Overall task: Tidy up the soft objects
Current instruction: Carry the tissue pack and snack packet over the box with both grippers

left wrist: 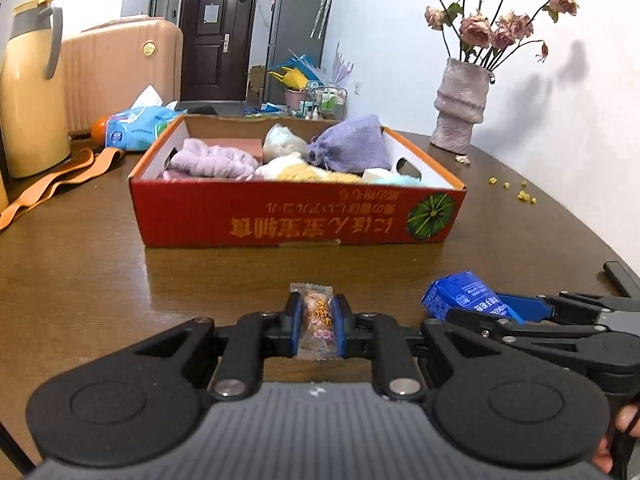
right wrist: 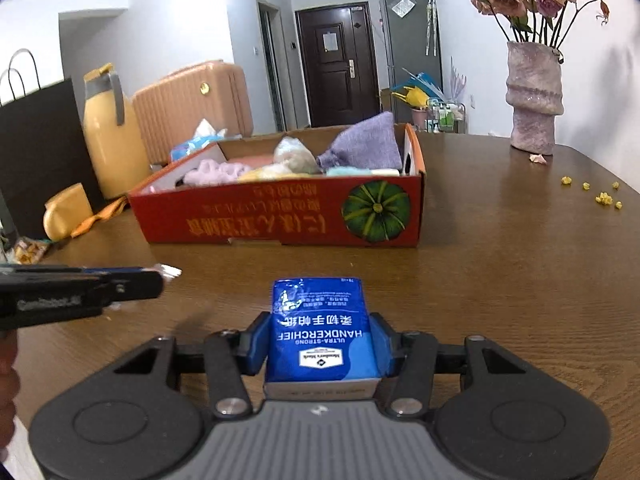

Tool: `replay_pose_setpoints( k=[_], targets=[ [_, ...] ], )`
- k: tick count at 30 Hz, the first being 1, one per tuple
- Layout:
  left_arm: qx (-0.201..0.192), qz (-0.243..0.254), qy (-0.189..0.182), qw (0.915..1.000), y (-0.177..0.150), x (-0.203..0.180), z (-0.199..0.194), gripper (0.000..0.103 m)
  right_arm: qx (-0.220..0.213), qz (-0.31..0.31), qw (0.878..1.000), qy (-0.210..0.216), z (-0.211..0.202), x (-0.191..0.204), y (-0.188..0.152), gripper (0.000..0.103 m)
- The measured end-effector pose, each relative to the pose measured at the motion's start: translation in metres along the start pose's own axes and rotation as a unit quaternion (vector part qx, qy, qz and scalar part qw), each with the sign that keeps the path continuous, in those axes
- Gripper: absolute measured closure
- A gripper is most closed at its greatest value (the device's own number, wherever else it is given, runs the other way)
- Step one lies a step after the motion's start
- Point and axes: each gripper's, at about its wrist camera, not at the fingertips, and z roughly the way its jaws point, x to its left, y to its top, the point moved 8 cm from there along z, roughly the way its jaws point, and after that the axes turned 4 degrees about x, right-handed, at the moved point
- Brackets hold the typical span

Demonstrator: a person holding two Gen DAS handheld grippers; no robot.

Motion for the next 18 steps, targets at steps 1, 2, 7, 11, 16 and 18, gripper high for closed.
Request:
replay_pose_setpoints(
  k=[1, 2, 7, 11, 16, 18],
  targets=[
    [-0.006, 0.001, -0.005, 1.0000, 0.006, -0.001, -0.001, 0.086, -0.007, 0.003, 1.000, 0.006, -0.004, 0.001, 0.005, 0.053],
    [-0.013, 0.000, -0.011, 0.9999, 0.014, 0.000, -0.001, 0.086, -0.017, 0.005, 1.000, 0.013, -0.009, 0.001, 0.012, 0.053],
    [-0.040, -0.012, -0.030, 0.9987, 0.077, 0.005, 0.019, 0.086, -0.071, -0.025, 0.997, 0.034, -0.019, 0.000, 0.079, 0.053],
    [-0.035, -0.027, -0.056, 0.9974, 0.139, 0.002, 0.064, 0.086, -0.076, -0.060, 0.994, 0.046, 0.022, -0.010, 0.140, 0.052],
    [0.002, -0.045, -0.057, 0.9974, 0.181, 0.008, 0.137, 0.086, -0.025, -0.075, 0.996, 0.029, 0.099, -0.029, 0.185, 0.052],
    [0.020, -0.050, -0.059, 0.9968, 0.185, 0.008, 0.160, 0.086, -0.011, -0.078, 0.997, 0.023, 0.124, -0.029, 0.195, 0.052]
  ],
)
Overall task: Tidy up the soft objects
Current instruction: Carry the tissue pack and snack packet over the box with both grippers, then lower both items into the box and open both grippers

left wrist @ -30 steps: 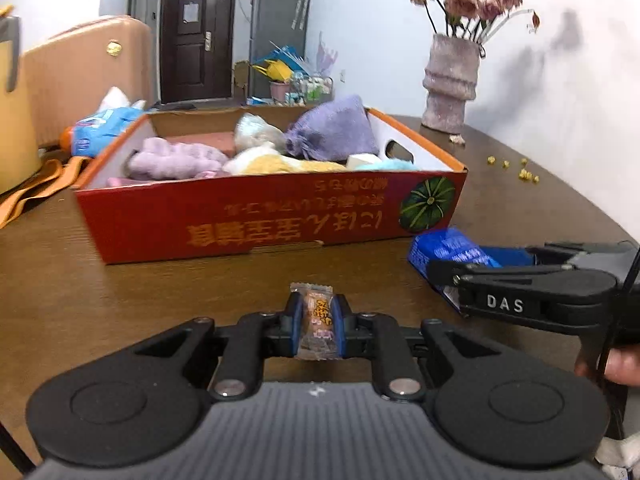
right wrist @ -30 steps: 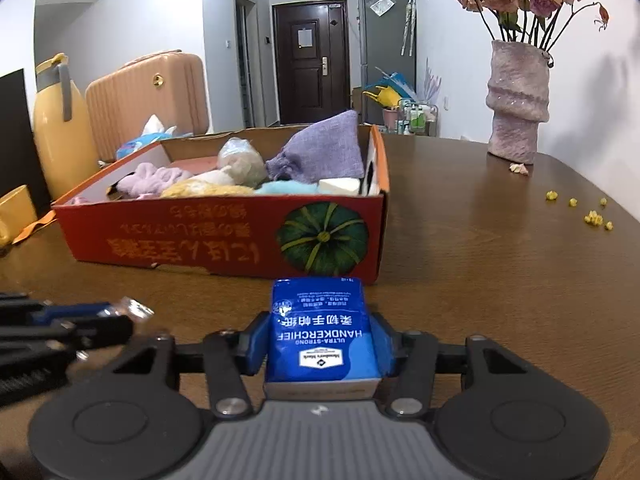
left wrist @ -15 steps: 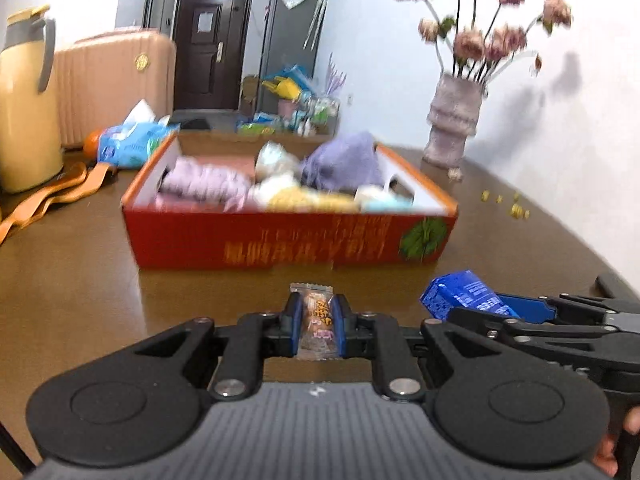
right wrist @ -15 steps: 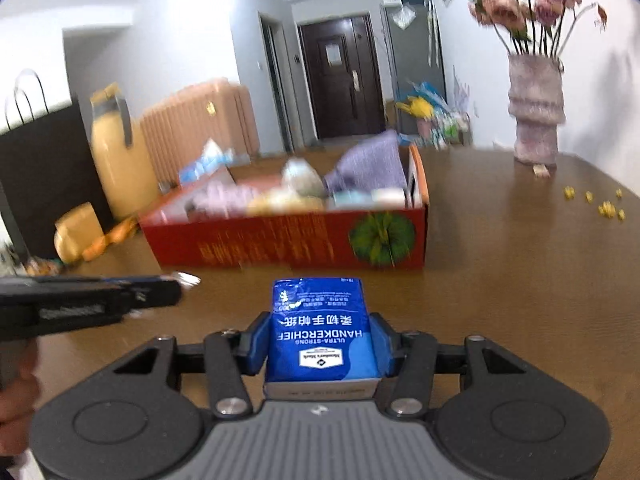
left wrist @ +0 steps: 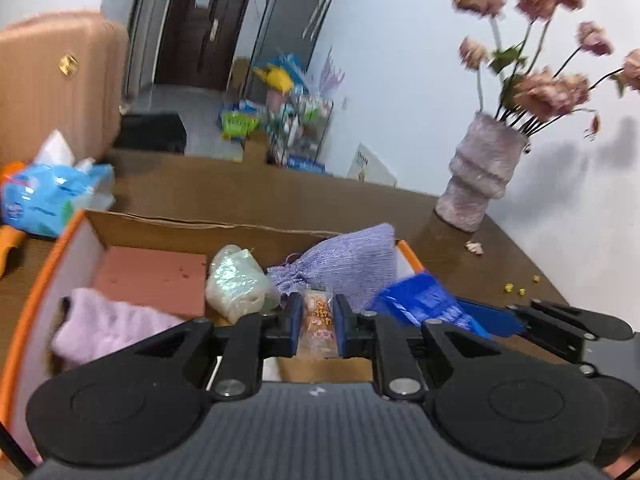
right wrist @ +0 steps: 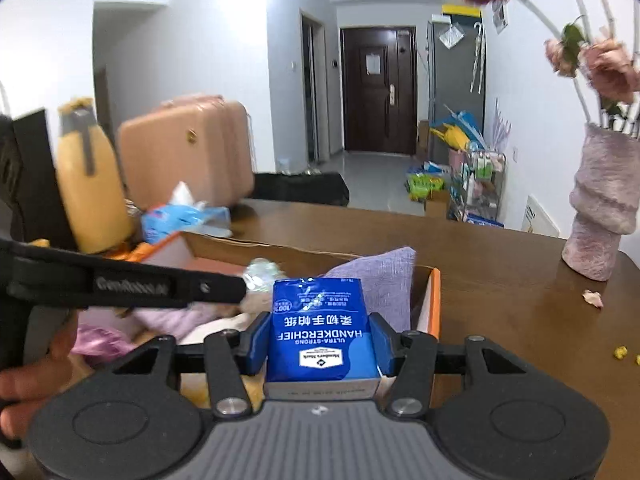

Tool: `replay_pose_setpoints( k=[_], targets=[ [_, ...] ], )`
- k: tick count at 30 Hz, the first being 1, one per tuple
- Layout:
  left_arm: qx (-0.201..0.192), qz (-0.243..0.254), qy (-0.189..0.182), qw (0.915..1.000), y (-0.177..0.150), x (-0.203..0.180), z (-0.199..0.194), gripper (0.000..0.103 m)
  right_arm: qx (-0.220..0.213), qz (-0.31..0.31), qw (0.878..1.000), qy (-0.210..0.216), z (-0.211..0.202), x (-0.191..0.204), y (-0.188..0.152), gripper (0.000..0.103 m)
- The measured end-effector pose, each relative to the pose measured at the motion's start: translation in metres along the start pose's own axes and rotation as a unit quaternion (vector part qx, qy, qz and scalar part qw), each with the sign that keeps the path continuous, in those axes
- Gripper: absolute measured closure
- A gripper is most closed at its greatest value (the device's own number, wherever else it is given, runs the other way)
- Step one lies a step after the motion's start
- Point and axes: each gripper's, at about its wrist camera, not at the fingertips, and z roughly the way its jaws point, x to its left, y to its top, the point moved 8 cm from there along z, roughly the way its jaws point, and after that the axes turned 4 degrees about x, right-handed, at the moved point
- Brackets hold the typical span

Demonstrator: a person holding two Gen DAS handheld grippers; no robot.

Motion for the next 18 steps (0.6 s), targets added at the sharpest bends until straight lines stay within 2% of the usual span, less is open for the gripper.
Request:
replay_pose_setpoints(
  k=[2, 3, 4, 5, 6, 7, 13, 18],
  targets=[
    [0.013, -0.010, 0.003, 0.9999, 0.002, 0.004, 0.018, 0.086, 0.015, 0.000, 1.000, 0.010, 0.021, 0.003, 0.002, 0.051],
    [0.015, -0.014, 0.003, 0.9998, 0.002, 0.004, 0.024, 0.085, 0.027, 0.000, 1.000, 0.015, 0.032, 0.004, 0.002, 0.047],
    [0.017, -0.013, -0.001, 0.9998, 0.003, 0.005, 0.031, 0.082, 0.034, -0.002, 0.999, 0.014, 0.038, 0.004, -0.002, 0.043],
    [0.020, -0.013, 0.000, 0.9997, 0.003, 0.006, 0.036, 0.072, 0.035, -0.002, 0.999, 0.007, 0.042, 0.003, -0.003, 0.034],
    [0.023, -0.015, 0.005, 0.9996, 0.002, 0.007, 0.039, 0.066, 0.031, 0.001, 1.000, 0.000, 0.043, 0.001, -0.004, 0.029],
    [0.023, -0.016, 0.009, 0.9996, 0.001, 0.009, 0.040, 0.059, 0.028, 0.005, 1.000, -0.002, 0.043, -0.001, -0.004, 0.028],
    [0.011, -0.019, 0.017, 0.9996, 0.007, 0.019, 0.025, 0.058, 0.010, 0.013, 1.000, -0.023, 0.023, -0.017, 0.007, 0.025],
    [-0.009, 0.012, 0.037, 0.9992, 0.012, 0.022, -0.011, 0.048, -0.009, 0.015, 0.999, -0.043, -0.008, -0.021, 0.018, 0.022]
  ],
)
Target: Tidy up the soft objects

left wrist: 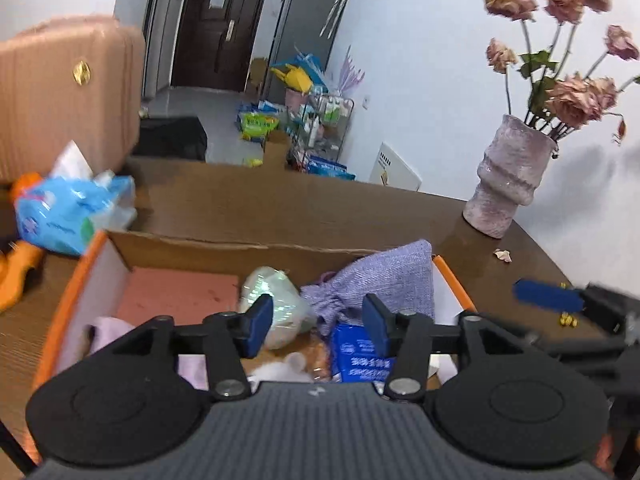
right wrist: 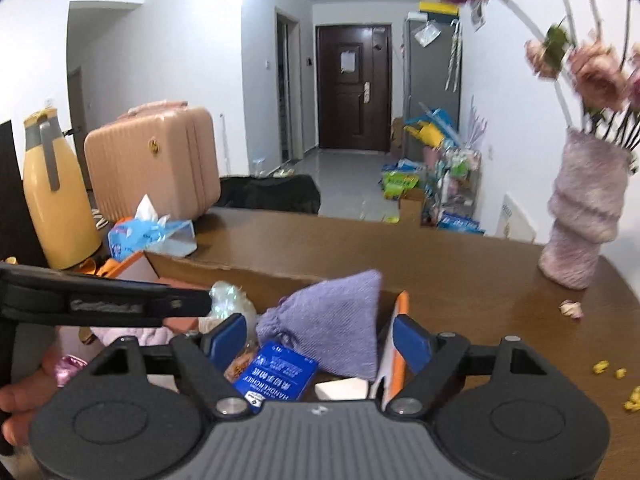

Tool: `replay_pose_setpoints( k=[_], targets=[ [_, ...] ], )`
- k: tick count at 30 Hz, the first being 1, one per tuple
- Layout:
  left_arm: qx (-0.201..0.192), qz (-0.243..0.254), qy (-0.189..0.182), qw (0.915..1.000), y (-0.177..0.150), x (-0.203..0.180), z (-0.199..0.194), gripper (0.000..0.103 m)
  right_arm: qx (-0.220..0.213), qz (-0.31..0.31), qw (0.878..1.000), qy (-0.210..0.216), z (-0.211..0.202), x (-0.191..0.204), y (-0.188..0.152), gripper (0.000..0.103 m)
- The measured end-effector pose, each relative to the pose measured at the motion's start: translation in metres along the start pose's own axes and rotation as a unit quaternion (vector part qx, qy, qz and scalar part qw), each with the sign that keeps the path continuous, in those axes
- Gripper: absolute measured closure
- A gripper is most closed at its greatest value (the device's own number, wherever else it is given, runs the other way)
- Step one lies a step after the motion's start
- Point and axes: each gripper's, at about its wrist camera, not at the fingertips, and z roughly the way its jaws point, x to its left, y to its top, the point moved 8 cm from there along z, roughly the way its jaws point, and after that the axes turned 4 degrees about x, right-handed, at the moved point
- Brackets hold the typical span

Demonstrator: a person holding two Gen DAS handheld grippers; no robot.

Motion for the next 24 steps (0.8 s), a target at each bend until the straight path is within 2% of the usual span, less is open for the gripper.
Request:
replay_pose_setpoints(
  k=[3, 5, 8, 10, 11, 13, 17, 24],
  targets=[
    [-0.023, 0.034, 0.036, 0.9985, -0.002, 0.011, -0.030, 0.037, -0.012, -0.006, 1.000, -0.012, -0.023, 0.000, 0.005, 0.018],
    [-0.048, 0.049, 0.063, 0.9956, -0.004, 0.023, -0.054, 0.017, -0.019, -0.003, 1.000, -0.023, -0.040, -0.001, 0.006, 0.012],
    [-0.121, 0.048, 0.084, 0.9879, -0.009, 0.042, -0.095, 0.000, -0.039, 0.024, 0.998, -0.047, -0.062, -0.007, 0.005, 0.005],
    [-0.179, 0.056, 0.107, 0.9765, -0.017, 0.052, -0.124, 0.000, -0.090, 0.036, 0.994, -0.058, -0.083, -0.005, 0.001, 0.000],
    [-0.193, 0.066, 0.118, 0.9718, -0.021, 0.055, -0.135, 0.000, -0.123, 0.039, 0.990, -0.055, -0.094, -0.003, -0.003, 0.000],
    [-0.200, 0.078, 0.127, 0.9683, -0.029, 0.059, -0.151, 0.000, -0.157, 0.044, 0.986, -0.048, -0.107, 0.001, -0.011, 0.000],
    [-0.212, 0.069, 0.127, 0.9665, -0.043, 0.063, -0.175, 0.000, -0.170, 0.058, 0.983, -0.048, -0.123, 0.010, -0.022, 0.000],
    [-0.240, 0.063, 0.116, 0.9616, -0.062, 0.058, -0.213, 0.000, -0.193, 0.033, 0.978, -0.073, -0.157, 0.027, -0.030, 0.000]
  ],
)
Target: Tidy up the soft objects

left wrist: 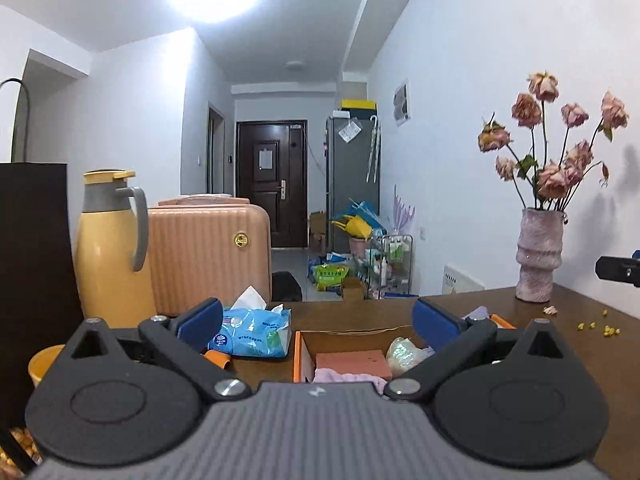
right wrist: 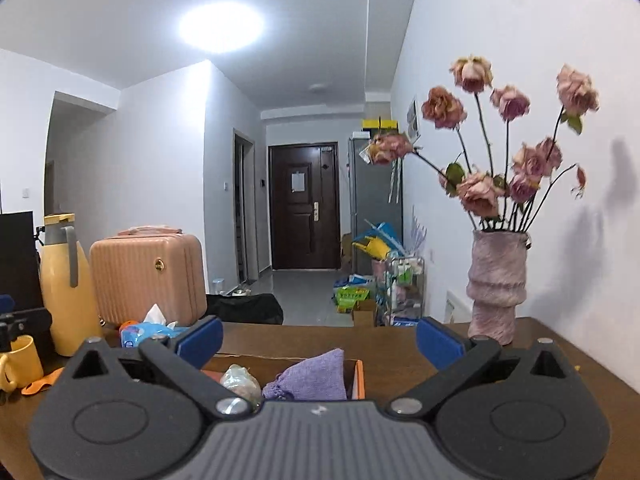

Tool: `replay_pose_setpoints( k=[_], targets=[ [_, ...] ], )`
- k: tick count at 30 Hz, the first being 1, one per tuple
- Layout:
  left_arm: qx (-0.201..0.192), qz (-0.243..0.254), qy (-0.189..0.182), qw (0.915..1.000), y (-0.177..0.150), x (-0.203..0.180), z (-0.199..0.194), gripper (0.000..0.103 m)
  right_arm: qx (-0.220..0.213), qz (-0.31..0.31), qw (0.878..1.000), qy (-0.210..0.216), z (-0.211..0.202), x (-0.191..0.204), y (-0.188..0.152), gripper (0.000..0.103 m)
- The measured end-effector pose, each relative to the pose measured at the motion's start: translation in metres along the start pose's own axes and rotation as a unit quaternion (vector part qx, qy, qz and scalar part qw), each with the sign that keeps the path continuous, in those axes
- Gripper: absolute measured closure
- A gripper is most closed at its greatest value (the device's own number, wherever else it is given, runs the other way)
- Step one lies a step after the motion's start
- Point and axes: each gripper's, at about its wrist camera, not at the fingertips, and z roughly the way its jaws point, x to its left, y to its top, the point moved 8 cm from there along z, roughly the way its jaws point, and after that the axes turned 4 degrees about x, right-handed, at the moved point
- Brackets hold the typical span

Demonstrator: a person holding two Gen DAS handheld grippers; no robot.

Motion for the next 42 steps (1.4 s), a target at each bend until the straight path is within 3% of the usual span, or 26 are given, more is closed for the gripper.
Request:
replay_pose_setpoints(
  k=[8, 15, 18, 21, 24, 29, 42],
  targets=[
    [-0.001, -0.018, -0.016, 0.9997, -0.047, 0.010, -0.080, 0.000, 0.000, -0.012, 1.000, -0.009, -0.072, 0.019, -0.049, 0.000],
    [0.001, -0.005, 0.024, 0.9997, -0.094, 0.031, -0.160, 0.000, 0.029, -0.031, 0.999, 0.002, -0.149, 0.055, -0.110, 0.000],
    [0.008, -0.005, 0.038, 0.9992, -0.118, 0.030, -0.195, 0.000, 0.057, -0.007, 0.998, -0.002, -0.183, 0.066, -0.141, 0.000],
    [0.010, 0.007, 0.048, 0.9988, -0.139, 0.025, -0.225, 0.000, 0.057, 0.033, 0.997, -0.027, -0.218, 0.079, -0.170, 0.000],
    [0.021, 0.027, 0.025, 0.9991, -0.148, 0.016, -0.236, 0.000, 0.050, 0.047, 0.998, -0.006, -0.236, 0.090, -0.182, 0.000],
    [0.002, 0.016, 0.032, 0.9994, -0.139, 0.012, -0.242, 0.000, 0.043, 0.024, 0.999, -0.008, -0.239, 0.098, -0.175, 0.000],
    [0.003, 0.011, 0.026, 0.9996, -0.134, 0.014, -0.242, 0.000, 0.036, 0.028, 0.999, 0.003, -0.242, 0.100, -0.168, 0.000]
  ],
)
